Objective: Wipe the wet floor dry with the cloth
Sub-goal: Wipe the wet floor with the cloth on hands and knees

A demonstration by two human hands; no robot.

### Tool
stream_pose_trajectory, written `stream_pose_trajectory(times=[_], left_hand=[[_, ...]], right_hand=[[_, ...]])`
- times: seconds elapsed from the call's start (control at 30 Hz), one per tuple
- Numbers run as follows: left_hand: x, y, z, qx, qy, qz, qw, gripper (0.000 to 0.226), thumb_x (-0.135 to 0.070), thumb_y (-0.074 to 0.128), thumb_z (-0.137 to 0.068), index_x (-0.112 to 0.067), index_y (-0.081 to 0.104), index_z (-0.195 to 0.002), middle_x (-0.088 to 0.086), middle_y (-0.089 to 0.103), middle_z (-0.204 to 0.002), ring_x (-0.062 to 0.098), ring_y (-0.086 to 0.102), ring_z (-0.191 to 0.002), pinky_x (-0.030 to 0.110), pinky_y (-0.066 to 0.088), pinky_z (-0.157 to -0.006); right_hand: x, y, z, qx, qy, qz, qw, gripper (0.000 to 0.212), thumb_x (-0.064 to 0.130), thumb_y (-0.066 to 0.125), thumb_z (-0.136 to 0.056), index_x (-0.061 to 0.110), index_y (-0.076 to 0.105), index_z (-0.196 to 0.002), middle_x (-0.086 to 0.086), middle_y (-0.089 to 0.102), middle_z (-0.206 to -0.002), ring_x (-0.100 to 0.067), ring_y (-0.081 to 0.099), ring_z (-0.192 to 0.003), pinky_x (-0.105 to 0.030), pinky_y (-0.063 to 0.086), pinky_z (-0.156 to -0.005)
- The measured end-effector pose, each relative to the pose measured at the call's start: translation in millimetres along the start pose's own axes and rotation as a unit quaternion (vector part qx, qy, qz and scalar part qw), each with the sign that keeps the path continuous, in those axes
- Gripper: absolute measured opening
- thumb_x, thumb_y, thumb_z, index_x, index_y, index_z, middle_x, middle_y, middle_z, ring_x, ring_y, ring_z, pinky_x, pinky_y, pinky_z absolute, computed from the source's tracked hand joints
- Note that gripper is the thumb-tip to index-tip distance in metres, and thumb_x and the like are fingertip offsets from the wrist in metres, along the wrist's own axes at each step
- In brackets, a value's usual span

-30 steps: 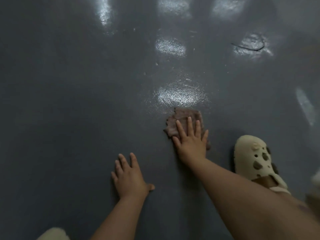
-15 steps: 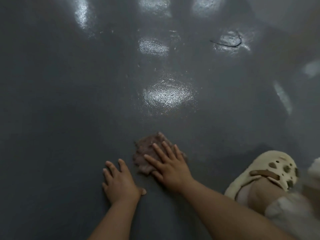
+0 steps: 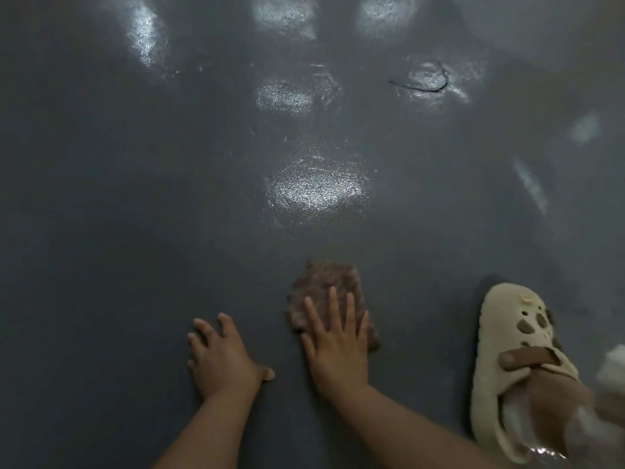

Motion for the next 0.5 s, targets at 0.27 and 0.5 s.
stream_pose_trajectory(times=[0.27, 0.5], left_hand=[[1, 0, -1, -0.001, 0.005, 0.006, 1.000, 0.130, -0.051, 0.084, -0.059, -0.014, -0.001, -0.150, 0.018, -0.009, -0.156, 0.036, 0.002, -0.144, 0.045, 0.027, -0.111], [5, -8, 10, 0.025, 0.019, 0.015, 0.999, 0.114, -0.048, 0.074, -0.075, -0.018, -0.005, -0.151, 0.015, -0.014, -0.157, 0.032, -0.001, -0.146, 0.042, 0.022, -0.114]], right_hand=[[-53, 3, 15, 0.025, -0.205, 0.071, 0.976, 0.053, 0.055, 0.037, -0.085, 0.041, 0.038, -0.136, -0.002, 0.045, -0.145, -0.030, 0.031, -0.134, -0.044, 0.011, -0.110], [-121, -41, -13, 0.079, 0.034, 0.069, 0.994, 0.061, 0.065, 0.010, -0.090, 0.046, -0.012, -0.144, 0.004, -0.019, -0.156, -0.025, -0.012, -0.146, -0.044, -0.002, -0.116]])
Point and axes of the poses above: each hand's wrist, its own z-axis away from the middle knuckle, its own y-axis out of the palm, x = y × z, the point moved 1 cm from there along -z, towards the middle knuckle
